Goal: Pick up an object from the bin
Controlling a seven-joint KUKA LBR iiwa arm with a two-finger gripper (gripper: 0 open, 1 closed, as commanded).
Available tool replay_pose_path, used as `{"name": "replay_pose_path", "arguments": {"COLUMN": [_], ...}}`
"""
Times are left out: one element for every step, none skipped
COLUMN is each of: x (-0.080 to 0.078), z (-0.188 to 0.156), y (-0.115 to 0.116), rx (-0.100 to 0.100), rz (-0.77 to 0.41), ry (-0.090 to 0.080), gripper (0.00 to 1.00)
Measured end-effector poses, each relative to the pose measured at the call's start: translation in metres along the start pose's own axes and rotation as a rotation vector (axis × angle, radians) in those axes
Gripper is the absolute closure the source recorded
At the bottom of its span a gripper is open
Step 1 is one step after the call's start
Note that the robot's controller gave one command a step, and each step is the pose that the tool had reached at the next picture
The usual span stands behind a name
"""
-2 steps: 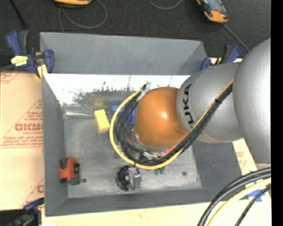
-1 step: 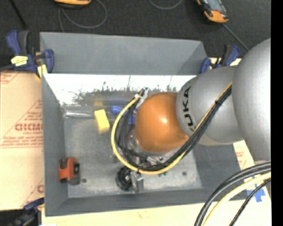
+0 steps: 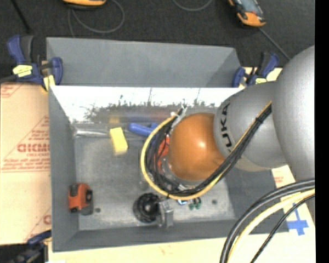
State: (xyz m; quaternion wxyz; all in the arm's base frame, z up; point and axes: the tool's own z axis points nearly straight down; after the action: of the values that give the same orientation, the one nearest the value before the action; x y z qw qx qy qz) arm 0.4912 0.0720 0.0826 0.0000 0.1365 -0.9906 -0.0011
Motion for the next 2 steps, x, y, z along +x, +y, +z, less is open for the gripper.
{"name": "replay_pose_path", "arguments": {"x": [-0.0059,-0.006], "z": [0.0101,0.0101], "y": [-0.0241,-0.0238], "rx": [0.002,0.001], "rz": [-0.337,-0.335], "ry": [-0.003,-0.003], "gripper": [1.0,0.0]}}
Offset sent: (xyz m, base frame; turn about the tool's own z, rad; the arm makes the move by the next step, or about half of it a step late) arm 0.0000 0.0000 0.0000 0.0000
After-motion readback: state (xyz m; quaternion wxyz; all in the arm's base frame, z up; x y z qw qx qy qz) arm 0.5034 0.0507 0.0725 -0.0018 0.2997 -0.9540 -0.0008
